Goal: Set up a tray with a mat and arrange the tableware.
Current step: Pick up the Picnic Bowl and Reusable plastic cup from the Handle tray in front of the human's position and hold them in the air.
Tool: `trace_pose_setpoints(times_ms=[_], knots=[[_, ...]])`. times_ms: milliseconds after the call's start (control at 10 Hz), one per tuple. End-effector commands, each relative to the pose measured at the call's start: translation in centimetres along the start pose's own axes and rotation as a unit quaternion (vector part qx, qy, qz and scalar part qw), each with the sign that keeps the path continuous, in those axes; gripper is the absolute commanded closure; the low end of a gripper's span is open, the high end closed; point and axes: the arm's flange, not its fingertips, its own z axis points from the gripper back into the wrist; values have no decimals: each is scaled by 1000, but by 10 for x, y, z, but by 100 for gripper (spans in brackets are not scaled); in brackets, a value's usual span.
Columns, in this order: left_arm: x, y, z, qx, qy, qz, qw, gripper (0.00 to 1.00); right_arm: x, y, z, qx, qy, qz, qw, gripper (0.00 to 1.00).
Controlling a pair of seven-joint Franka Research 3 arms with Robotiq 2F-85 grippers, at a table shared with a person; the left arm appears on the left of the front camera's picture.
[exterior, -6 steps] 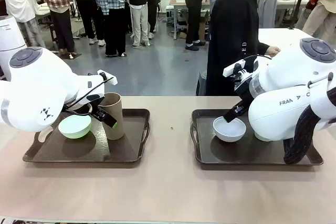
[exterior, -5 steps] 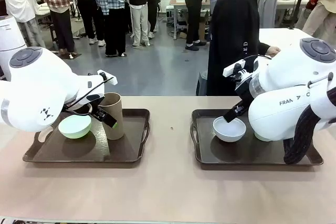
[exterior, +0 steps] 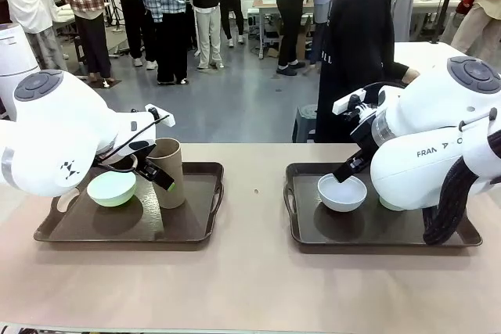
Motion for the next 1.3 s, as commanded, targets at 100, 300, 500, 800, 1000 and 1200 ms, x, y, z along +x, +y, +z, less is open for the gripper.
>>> trace_pose_setpoints(times_ms=[100, 300, 500, 800, 1000, 1200], knots=[[0, 0, 0, 0, 0, 0, 1000, 0, 0, 0, 0, 0, 0, 0, 1000, 0], [0, 0, 0, 0, 0, 0, 1000, 0, 0, 0, 0, 0, 0, 0, 1000, 0], [0, 0, 0, 0, 0, 0, 1000, 0, 0, 0, 0, 0, 0, 0, 1000, 0], [-2, -11, 72, 15, 1, -24, 1000, 0, 5, 27, 66, -20, 37, -39, 998, 0], [-49, -25, 165, -3, 79, -44, 996, 0, -44, 70, 159, -35, 100, -39, 994, 0], [-99, -36, 192, -101, 157, -40, 982, 0, -149, 77, 177, 15, 221, -88, 971, 0]])
